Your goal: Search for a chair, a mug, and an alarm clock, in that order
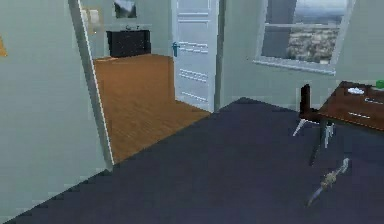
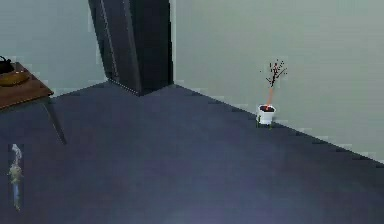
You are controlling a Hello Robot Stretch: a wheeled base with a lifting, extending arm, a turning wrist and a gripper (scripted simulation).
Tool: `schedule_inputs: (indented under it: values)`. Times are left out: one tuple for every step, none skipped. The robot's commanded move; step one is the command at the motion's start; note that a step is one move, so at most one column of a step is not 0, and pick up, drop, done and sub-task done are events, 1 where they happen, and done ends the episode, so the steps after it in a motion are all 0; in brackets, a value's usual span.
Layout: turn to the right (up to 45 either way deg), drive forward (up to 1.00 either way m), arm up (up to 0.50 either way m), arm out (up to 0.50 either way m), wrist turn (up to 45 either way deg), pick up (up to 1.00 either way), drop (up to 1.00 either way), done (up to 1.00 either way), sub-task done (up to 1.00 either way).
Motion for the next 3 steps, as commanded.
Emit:
schedule_inputs:
  values:
    - [0.0,1.00,0.00,0.00,0.0,0.00,0.00,0.00,0.00]
    - [0.0,0.90,0.00,0.00,0.0,0.00,0.00,0.00,0.00]
    - [-36.0,0.00,0.00,0.00,0.0,0.00,0.00,0.00,0.00]
